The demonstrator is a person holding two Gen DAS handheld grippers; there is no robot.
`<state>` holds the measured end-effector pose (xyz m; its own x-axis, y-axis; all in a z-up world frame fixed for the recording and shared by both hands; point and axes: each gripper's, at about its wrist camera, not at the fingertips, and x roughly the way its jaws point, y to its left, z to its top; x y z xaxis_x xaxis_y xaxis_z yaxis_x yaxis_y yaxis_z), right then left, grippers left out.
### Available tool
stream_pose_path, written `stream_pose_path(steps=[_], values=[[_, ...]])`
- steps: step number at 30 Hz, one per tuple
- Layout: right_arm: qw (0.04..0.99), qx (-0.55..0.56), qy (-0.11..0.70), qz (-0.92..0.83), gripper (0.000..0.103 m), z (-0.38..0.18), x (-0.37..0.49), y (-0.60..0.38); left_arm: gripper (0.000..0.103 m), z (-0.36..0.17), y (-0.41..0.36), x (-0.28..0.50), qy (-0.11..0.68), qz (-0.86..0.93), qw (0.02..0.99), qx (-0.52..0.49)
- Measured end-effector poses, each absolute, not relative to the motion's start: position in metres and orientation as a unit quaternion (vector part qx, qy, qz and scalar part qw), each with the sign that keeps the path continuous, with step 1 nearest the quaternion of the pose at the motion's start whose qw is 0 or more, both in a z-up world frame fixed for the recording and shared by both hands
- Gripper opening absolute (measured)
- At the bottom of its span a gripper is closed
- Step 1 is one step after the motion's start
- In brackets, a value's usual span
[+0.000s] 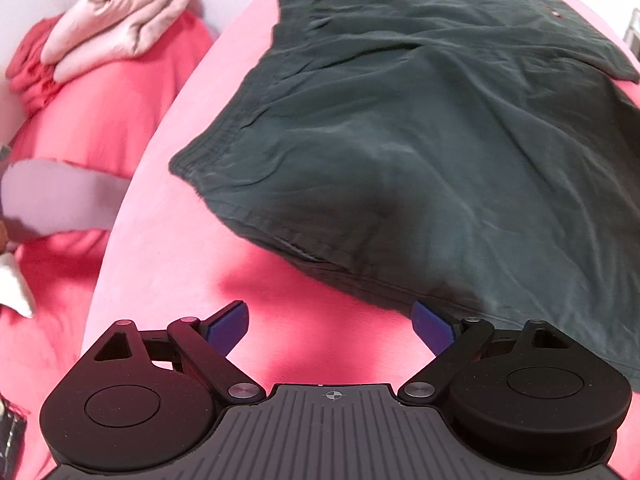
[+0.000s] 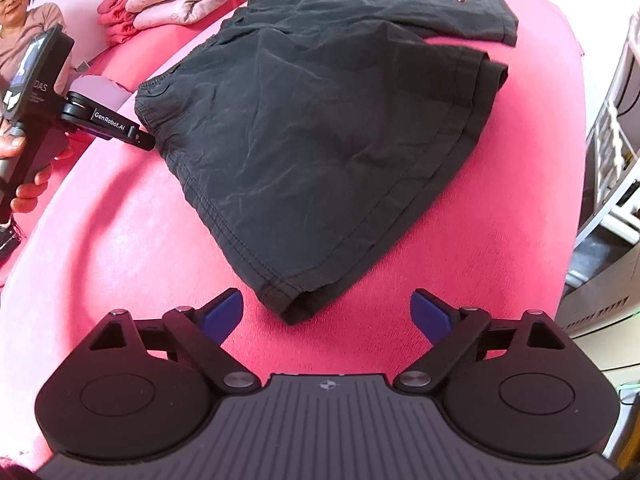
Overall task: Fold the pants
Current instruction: 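Lower the left and right grippers onto the shorts' hem and close them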
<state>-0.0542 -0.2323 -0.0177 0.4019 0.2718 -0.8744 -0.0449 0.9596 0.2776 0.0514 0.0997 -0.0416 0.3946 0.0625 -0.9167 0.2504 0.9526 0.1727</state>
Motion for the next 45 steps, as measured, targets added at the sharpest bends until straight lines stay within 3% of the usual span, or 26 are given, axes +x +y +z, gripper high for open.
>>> stream_pose_path(steps=[7,12,16,27,28,31,34,35,36,39,45], values=[[0.817,0.13,0.55,0.12,0.08,-0.027,-0.05,-0.232,0.103,-0.053,0.104,0.067,0.559,-0.054,0.819,0.114],[0.818,0.126,0.546,0.13,0.08,-0.027,-0.05,-0.229,0.103,-0.06,0.107,0.077,0.568,-0.05,0.817,0.089],[0.819,0.127,0.542,0.143,0.066,-0.025,-0.048,-0.228,0.103,-0.062,0.106,0.083,0.567,-0.048,0.819,0.078],[0.813,0.15,0.543,0.149,0.067,-0.028,-0.037,-0.229,0.103,-0.066,0.095,0.097,0.564,-0.049,0.822,0.065],[0.813,0.146,0.543,0.147,0.065,-0.029,-0.035,-0.227,0.103,-0.066,0.094,0.097,0.564,-0.05,0.822,0.059],[0.821,0.116,0.543,0.133,0.036,-0.029,-0.033,-0.222,0.103,-0.066,0.094,0.097,0.559,-0.05,0.826,0.048],[0.821,0.117,0.54,0.143,0.027,-0.029,-0.032,-0.225,0.103,-0.063,0.096,0.095,0.551,-0.052,0.832,0.042],[0.821,0.117,0.539,0.145,0.024,-0.029,-0.031,-0.226,0.103,-0.061,0.096,0.095,0.546,-0.045,0.835,0.045],[0.823,0.115,0.536,0.148,0.023,-0.028,-0.031,-0.227,0.093,-0.058,0.097,0.095,0.544,-0.035,0.837,0.052],[0.828,0.11,0.526,0.158,0.018,-0.024,-0.03,-0.227,0.085,-0.055,0.1,0.099,0.545,-0.03,0.836,0.054],[0.837,0.114,0.509,0.167,0.017,-0.019,-0.03,-0.238,0.079,-0.042,0.094,0.097,0.529,-0.032,0.845,0.072]])
